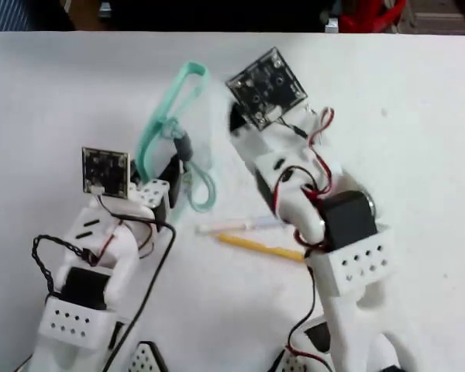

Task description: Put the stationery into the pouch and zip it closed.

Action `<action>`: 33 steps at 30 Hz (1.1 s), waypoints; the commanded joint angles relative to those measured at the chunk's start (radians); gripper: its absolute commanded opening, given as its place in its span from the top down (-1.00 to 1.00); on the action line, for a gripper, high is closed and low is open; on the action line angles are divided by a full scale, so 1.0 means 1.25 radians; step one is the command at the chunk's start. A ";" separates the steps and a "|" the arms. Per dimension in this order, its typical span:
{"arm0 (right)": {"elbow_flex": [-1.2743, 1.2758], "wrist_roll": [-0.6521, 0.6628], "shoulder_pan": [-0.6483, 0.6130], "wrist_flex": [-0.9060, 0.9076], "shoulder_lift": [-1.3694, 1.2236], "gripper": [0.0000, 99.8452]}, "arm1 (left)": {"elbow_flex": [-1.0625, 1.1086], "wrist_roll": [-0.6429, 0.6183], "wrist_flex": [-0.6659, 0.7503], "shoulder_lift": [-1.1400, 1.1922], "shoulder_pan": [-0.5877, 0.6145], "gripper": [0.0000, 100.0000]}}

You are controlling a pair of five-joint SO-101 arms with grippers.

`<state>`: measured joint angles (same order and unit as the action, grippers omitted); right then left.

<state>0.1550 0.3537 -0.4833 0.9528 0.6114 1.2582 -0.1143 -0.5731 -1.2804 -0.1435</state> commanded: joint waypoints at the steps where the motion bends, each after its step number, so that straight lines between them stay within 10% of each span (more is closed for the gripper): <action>1: -0.097 -0.055 -0.030 -0.102 -0.061 0.96 | -0.004 0.007 0.023 -0.012 -0.008 0.70; 10: -0.118 -0.286 -0.034 -0.304 -0.234 0.96 | -0.004 0.007 0.023 -0.012 -0.008 0.70; 33: -0.124 -0.295 -0.095 -0.144 -0.273 0.72 | -0.004 0.001 0.023 -0.012 -0.008 0.65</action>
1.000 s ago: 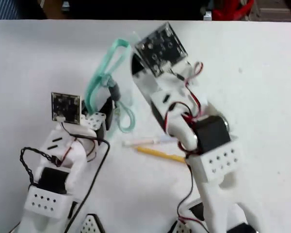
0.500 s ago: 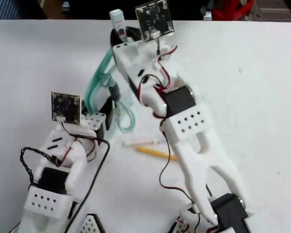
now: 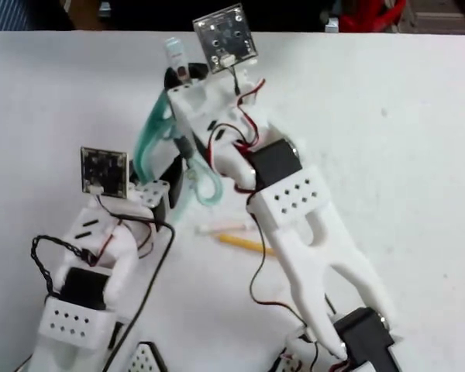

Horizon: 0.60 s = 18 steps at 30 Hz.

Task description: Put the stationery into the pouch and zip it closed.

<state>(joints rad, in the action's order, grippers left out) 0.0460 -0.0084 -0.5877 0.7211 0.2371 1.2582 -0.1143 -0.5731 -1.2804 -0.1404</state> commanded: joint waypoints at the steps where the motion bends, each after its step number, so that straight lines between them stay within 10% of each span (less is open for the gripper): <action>1: -0.033 -0.004 -0.012 0.058 0.036 0.62 | -0.004 0.001 0.023 -0.012 -0.010 0.65; 6: -0.034 0.000 -0.006 0.137 0.115 0.43 | -0.004 0.001 0.023 -0.012 -0.010 0.65; 18: -0.037 0.001 0.034 0.028 0.176 0.81 | -0.004 0.006 0.023 -0.012 -0.010 0.71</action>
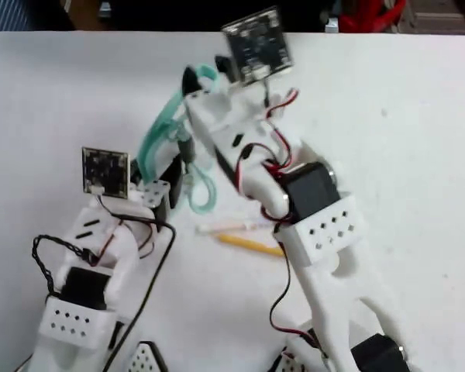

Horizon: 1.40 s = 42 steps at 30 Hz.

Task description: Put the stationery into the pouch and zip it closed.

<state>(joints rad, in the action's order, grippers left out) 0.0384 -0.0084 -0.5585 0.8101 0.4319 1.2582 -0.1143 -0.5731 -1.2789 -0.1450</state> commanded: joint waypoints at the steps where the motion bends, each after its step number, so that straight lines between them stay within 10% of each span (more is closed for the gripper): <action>1: -0.031 0.001 0.010 -0.041 0.020 0.85 | -0.004 0.006 0.023 -0.013 -0.007 0.71; 8: -0.028 0.016 0.093 0.184 0.052 0.93 | -0.004 0.007 0.023 -0.013 -0.007 0.71; 16: 0.145 0.387 0.191 0.391 -0.001 0.92 | -0.005 0.001 0.023 -0.014 0.001 0.72; 26: 0.627 0.589 0.158 0.073 -0.040 0.80 | -0.005 0.005 0.023 -0.014 0.001 0.78; 30: 0.659 0.600 0.060 0.067 -0.041 0.56 | -0.005 0.005 0.023 -0.014 0.001 0.77; 42: 0.651 0.732 0.057 -0.045 -0.203 0.67 | -0.006 0.007 0.023 -0.014 0.002 0.76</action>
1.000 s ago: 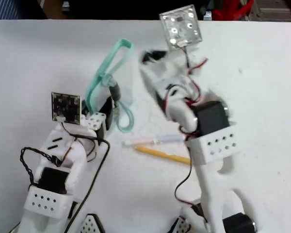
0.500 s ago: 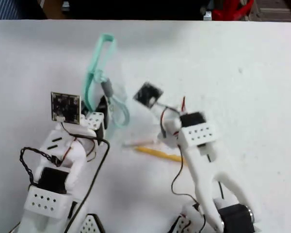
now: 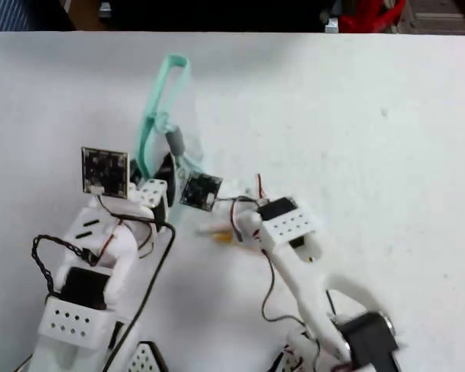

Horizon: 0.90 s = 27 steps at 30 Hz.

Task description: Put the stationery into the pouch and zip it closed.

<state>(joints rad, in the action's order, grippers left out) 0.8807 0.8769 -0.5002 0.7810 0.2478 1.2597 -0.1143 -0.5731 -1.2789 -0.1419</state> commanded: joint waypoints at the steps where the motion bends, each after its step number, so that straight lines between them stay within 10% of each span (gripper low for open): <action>1: -0.038 0.022 0.019 -0.021 -0.083 0.67 | -0.007 0.007 0.023 -0.014 -0.001 0.76; 15: -0.108 0.076 0.053 0.002 -0.155 0.98 | -0.006 0.007 0.023 -0.014 -0.001 0.76; 27: -0.134 0.141 0.307 0.029 -0.001 0.96 | -0.006 0.007 0.025 -0.014 -0.001 0.76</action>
<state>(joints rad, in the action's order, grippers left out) 0.7534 1.0671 -0.1626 0.8025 0.1266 1.2597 -0.1143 -0.5731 -1.2789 -0.1419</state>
